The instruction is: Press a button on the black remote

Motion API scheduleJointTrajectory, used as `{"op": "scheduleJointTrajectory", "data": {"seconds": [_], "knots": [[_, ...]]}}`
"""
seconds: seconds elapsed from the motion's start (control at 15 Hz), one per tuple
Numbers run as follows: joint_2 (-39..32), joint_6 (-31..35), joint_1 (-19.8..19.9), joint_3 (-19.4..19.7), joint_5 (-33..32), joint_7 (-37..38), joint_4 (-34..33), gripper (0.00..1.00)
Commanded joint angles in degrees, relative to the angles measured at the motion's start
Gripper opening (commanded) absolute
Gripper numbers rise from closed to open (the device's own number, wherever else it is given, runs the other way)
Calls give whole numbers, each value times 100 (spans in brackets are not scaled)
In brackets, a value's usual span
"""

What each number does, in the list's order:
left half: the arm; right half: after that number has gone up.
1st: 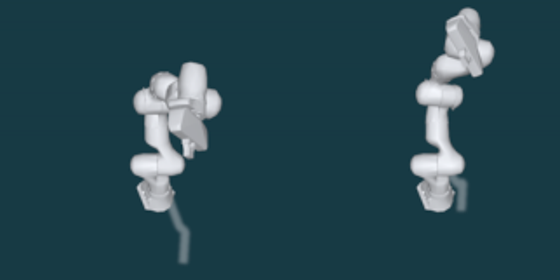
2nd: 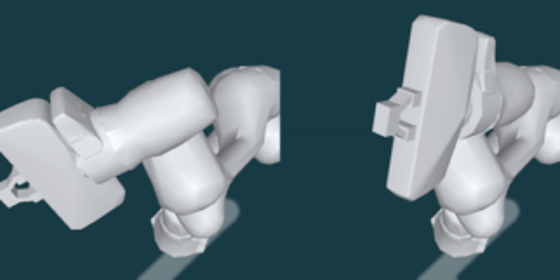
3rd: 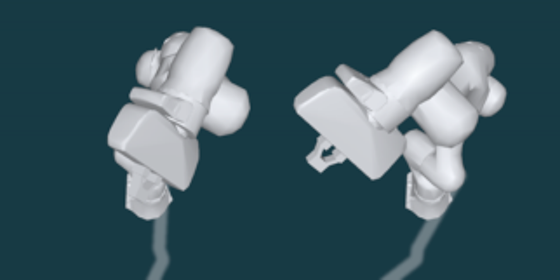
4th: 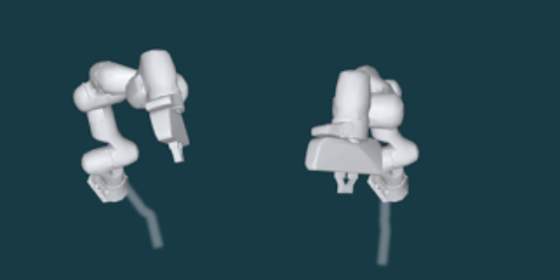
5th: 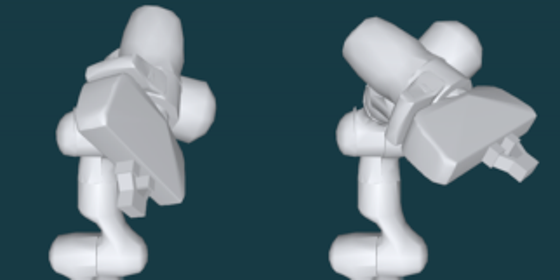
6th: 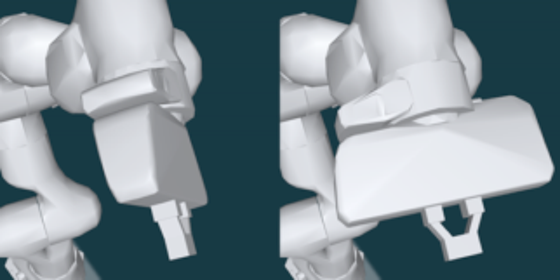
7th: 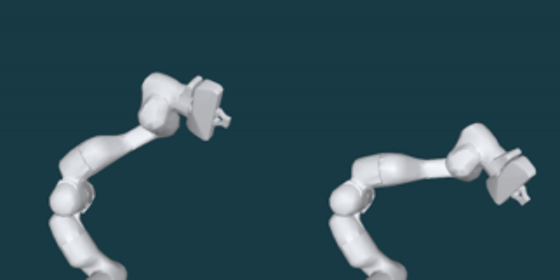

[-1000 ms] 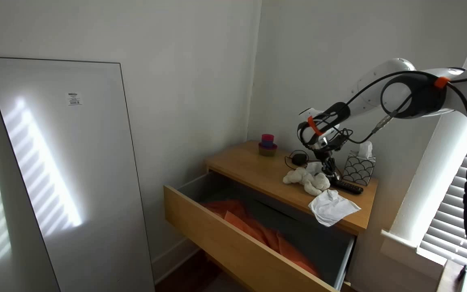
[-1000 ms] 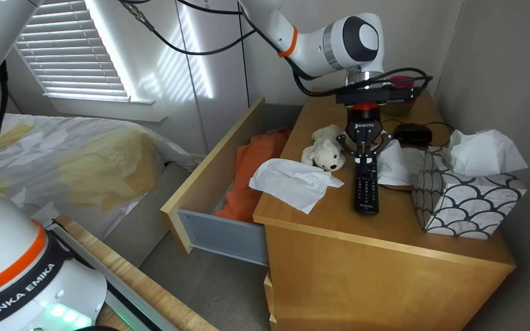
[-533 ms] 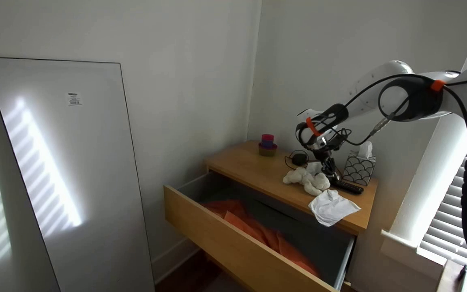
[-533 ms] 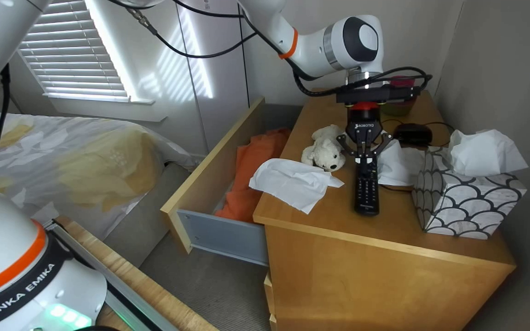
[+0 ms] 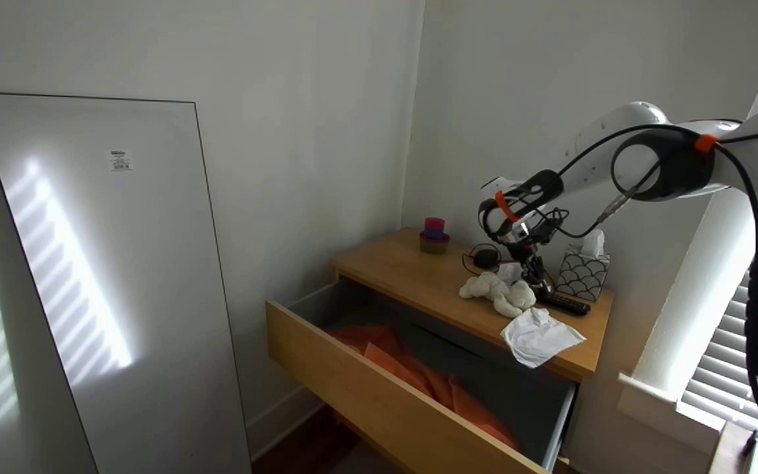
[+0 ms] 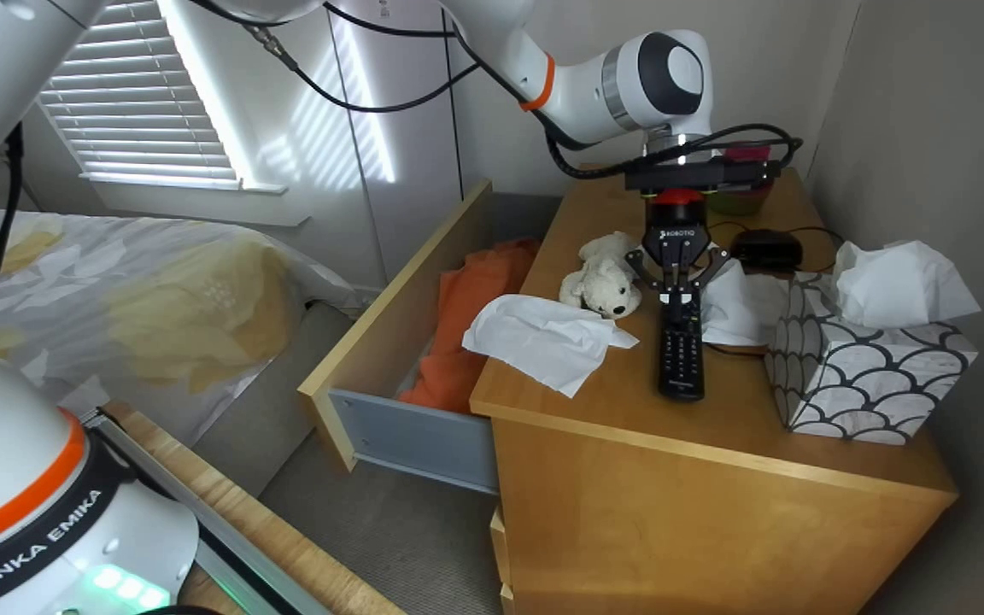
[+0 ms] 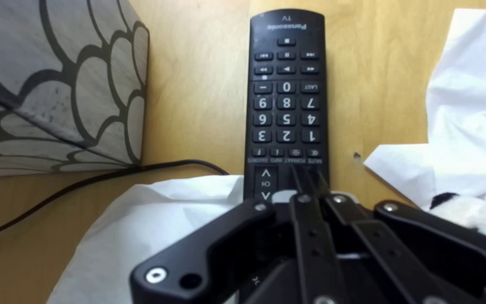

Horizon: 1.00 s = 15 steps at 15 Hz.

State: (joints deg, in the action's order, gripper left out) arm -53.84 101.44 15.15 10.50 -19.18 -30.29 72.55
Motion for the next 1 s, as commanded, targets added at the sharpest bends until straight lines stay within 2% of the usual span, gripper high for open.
{"op": "scheduleJointTrajectory", "data": {"seconds": [0.0, 0.53, 0.93], "knots": [[-413, 32, 98, -85, -61, 124, -195, 0], [-434, 10, 91, -74, -82, 135, -216, 0], [94, -109, 134, -77, -9, 102, 114, 0]]}}
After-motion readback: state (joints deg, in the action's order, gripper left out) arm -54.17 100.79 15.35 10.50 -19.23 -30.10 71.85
